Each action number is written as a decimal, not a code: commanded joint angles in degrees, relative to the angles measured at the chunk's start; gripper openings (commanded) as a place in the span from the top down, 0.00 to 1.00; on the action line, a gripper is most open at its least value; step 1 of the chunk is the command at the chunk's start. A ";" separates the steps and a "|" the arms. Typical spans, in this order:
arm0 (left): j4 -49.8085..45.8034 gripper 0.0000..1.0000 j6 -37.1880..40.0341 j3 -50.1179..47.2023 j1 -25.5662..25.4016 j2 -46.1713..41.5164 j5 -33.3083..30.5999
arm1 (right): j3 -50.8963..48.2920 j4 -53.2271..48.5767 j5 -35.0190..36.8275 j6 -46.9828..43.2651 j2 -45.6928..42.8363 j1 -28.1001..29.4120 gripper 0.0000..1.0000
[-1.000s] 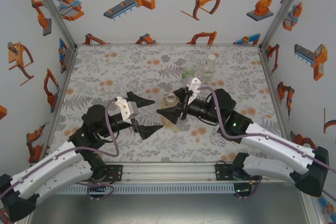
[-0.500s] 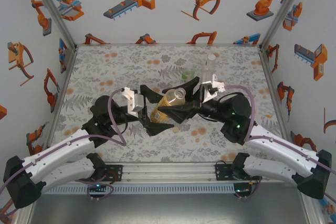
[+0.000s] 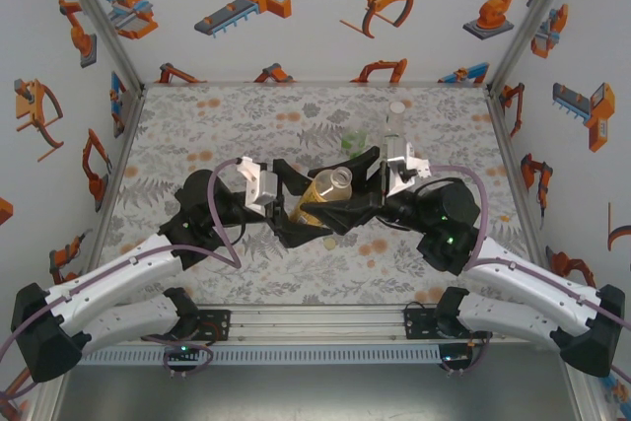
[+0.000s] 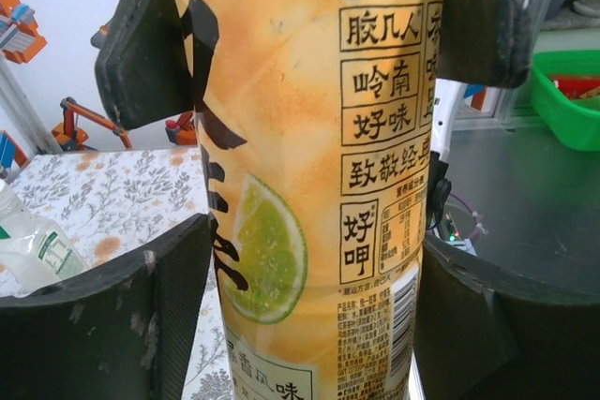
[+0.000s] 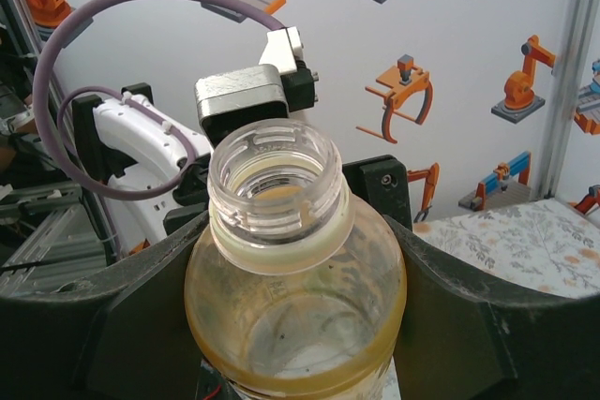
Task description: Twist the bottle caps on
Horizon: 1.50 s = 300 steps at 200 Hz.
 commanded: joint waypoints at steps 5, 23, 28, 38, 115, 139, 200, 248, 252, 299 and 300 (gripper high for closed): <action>-1.22 0.34 0.46 2.33 -0.16 0.21 -1.14 | -0.52 3.04 -1.21 1.26 -1.38 -0.07 0.75; -3.05 0.37 0.59 3.28 -0.16 0.71 -1.41 | -0.67 2.86 -1.21 1.24 -1.54 -0.14 0.75; -3.63 0.37 0.56 3.51 -0.15 0.97 -1.38 | -0.69 2.86 -1.15 1.24 -1.62 -0.07 0.75; -4.08 0.39 0.56 3.83 -0.16 1.41 -1.27 | -0.69 2.83 -1.12 1.15 -1.65 -0.13 0.75; -8.67 0.53 1.97 4.34 -0.25 0.32 -4.79 | -1.89 -2.47 3.85 -3.99 -4.42 -0.09 0.30; -11.39 0.58 3.04 4.04 -0.20 -1.34 -9.68 | -1.49 -9.95 8.89 -7.70 -6.95 -0.07 0.25; -22.55 0.82 1.38 4.96 4.91 -6.39 -19.90 | -2.27 -21.75 19.72 -11.28 -10.35 -0.07 0.25; -30.10 1.00 -0.67 5.85 13.20 -10.19 -16.95 | -0.71 -33.97 29.26 -8.18 -4.72 -0.13 0.34; -30.80 1.00 -0.65 6.01 14.07 -10.56 -16.38 | -0.50 -35.04 30.01 -7.62 -3.91 -0.08 0.36; -38.08 1.00 2.05 7.50 23.22 -13.17 -11.99 | 5.73 -51.47 37.36 -1.67 8.61 -0.09 0.44; -38.27 1.00 2.20 7.56 23.31 -13.26 -11.88 | 5.90 -51.86 37.50 -1.54 8.84 -0.08 0.44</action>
